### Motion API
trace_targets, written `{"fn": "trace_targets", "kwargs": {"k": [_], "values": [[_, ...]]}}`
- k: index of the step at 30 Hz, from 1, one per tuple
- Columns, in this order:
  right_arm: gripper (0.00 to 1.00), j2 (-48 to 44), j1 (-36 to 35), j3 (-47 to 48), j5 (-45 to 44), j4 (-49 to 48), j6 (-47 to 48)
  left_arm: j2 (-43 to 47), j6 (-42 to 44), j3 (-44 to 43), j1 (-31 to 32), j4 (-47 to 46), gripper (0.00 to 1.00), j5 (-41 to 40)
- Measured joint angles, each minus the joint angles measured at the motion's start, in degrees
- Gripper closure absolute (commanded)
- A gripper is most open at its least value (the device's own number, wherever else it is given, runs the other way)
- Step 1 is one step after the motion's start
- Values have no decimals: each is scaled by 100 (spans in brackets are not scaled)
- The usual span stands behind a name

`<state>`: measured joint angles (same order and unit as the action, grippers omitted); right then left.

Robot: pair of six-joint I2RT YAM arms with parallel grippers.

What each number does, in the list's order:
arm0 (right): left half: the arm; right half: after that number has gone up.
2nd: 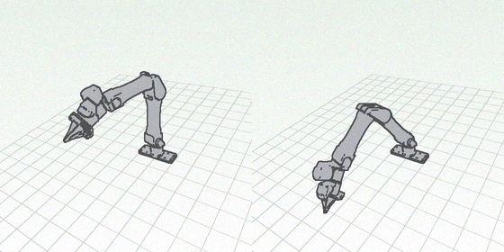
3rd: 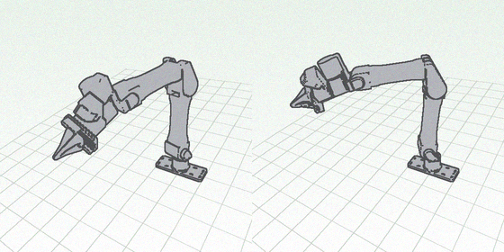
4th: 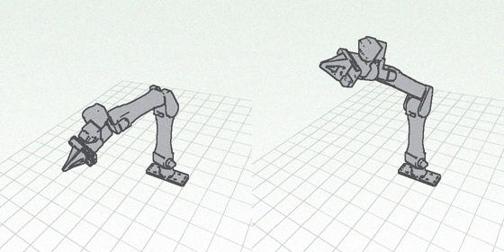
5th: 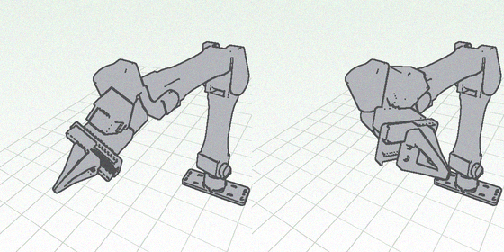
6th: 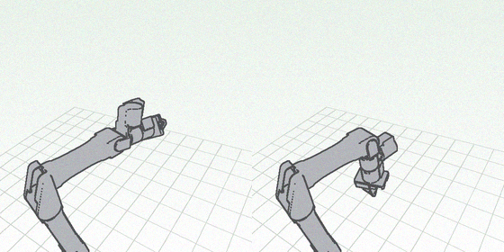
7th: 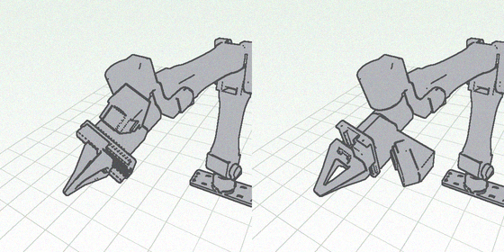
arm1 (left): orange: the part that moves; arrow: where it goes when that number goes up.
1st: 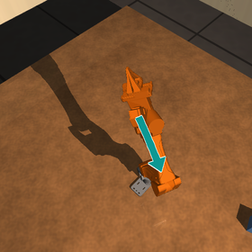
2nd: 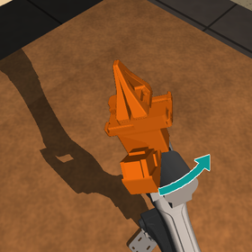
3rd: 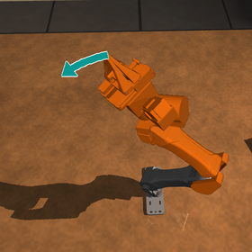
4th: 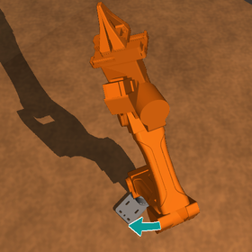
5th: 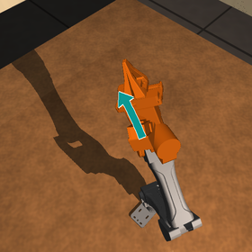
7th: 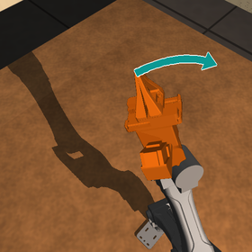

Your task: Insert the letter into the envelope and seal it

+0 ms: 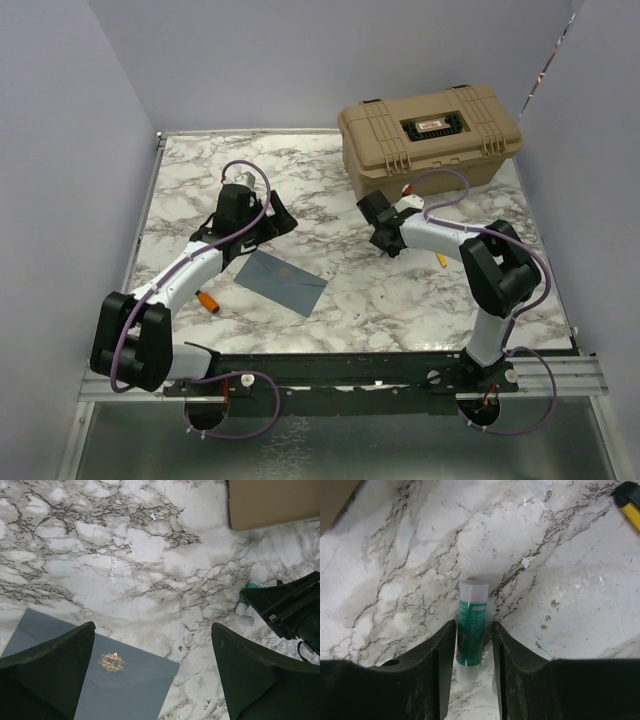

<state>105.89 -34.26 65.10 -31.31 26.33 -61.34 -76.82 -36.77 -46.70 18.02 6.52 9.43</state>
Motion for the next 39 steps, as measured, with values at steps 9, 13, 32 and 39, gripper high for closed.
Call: {"fn": "trace_targets", "kwargs": {"k": [9, 13, 32, 39], "values": [[91, 13, 26, 107, 389, 269, 321, 407, -22, 179, 0, 103, 1, 7], [92, 4, 26, 105, 597, 33, 680, 520, -26, 181, 0, 160, 1, 13], [93, -2017, -33, -50, 5431, -2540, 4240, 431, -933, -960, 0, -35, 1, 1733], [94, -2017, -160, -46, 6087, -2402, 5082, 138, -1576, -951, 0, -264, 18, 2704]]}}
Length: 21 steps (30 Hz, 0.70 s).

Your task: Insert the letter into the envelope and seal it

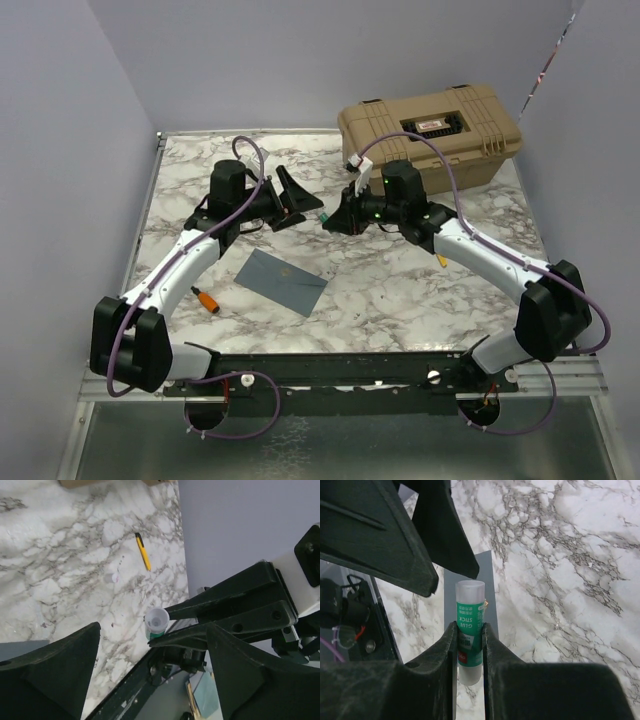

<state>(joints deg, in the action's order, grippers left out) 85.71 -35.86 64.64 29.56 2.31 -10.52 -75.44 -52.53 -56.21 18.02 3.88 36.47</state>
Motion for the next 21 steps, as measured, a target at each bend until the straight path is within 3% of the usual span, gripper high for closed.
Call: {"fn": "trace_targets", "kwargs": {"k": [7, 21], "values": [[95, 13, -20, 439, 501, 658, 901, -35, -170, 254, 0, -101, 43, 699], [96, 181, -107, 636, 1049, 1132, 1497, -33, -308, 518, 11, -190, 47, 1196]]}}
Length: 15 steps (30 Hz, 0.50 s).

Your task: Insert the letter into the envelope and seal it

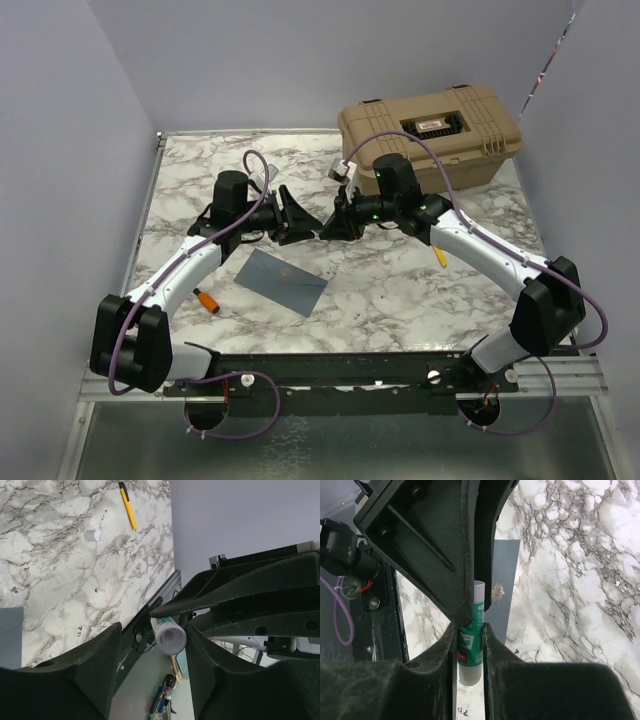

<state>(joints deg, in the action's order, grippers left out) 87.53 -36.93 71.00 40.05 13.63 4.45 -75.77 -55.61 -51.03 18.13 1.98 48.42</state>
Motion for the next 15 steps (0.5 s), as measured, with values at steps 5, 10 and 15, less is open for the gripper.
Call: {"fn": "trace_targets", "kwargs": {"k": [5, 10, 15], "values": [[96, 142, -92, 210, 35, 297, 212, 0, -37, 9, 0, 2, 62, -2], [96, 175, -111, 210, 4, 407, 251, 2, -68, 48, 2, -46, 80, 24], [96, 286, -129, 308, -2, 490, 138, 42, -20, 96, -2, -28, 100, 63]]}}
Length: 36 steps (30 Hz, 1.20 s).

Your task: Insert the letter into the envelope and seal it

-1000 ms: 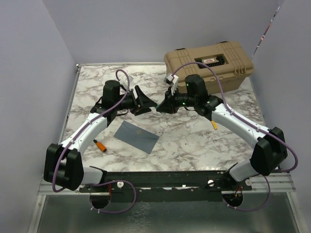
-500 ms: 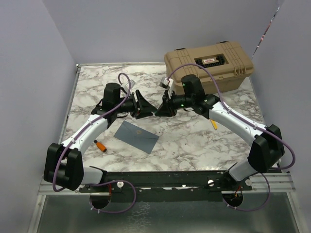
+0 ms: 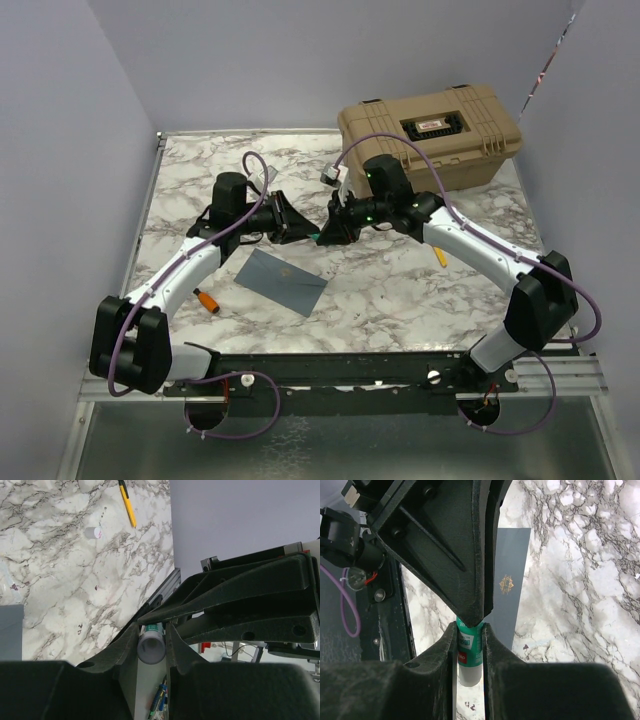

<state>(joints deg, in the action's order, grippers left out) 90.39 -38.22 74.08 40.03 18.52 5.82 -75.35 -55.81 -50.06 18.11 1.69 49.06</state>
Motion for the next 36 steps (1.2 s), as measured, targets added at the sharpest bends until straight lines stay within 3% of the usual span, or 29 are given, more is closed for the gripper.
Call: {"fn": "trace_targets", "kwargs": {"k": [2, 5, 8, 13, 17, 20, 27, 33, 36], "values": [[96, 2, -4, 22, 2, 20, -42, 17, 20, 0, -4, 0, 100, 20], [97, 4, -9, 85, -9, 94, -81, 37, 31, 0, -9, -15, 70, 48], [97, 4, -9, 114, -15, 136, -85, 42, 48, -2, -11, -26, 63, 70], [97, 22, -15, 190, -125, 155, -85, 42, 57, -2, -15, -17, 73, 131], [97, 59, -26, 227, -166, 216, -85, 42, 87, -2, -15, -4, 100, 131], [92, 70, -31, 238, -199, 245, -85, 42, 98, -4, -15, -13, 100, 131], [31, 15, -39, 267, -503, 149, -859, 46, 98, -52, -9, 37, 100, 76], [27, -1102, -31, -278, -1456, -988, -2503, 46, 81, -529, -2, 131, 100, -382], [33, -1799, -31, -459, -2439, -1458, -3574, 57, 157, -929, -2, 103, 100, -879]]}}
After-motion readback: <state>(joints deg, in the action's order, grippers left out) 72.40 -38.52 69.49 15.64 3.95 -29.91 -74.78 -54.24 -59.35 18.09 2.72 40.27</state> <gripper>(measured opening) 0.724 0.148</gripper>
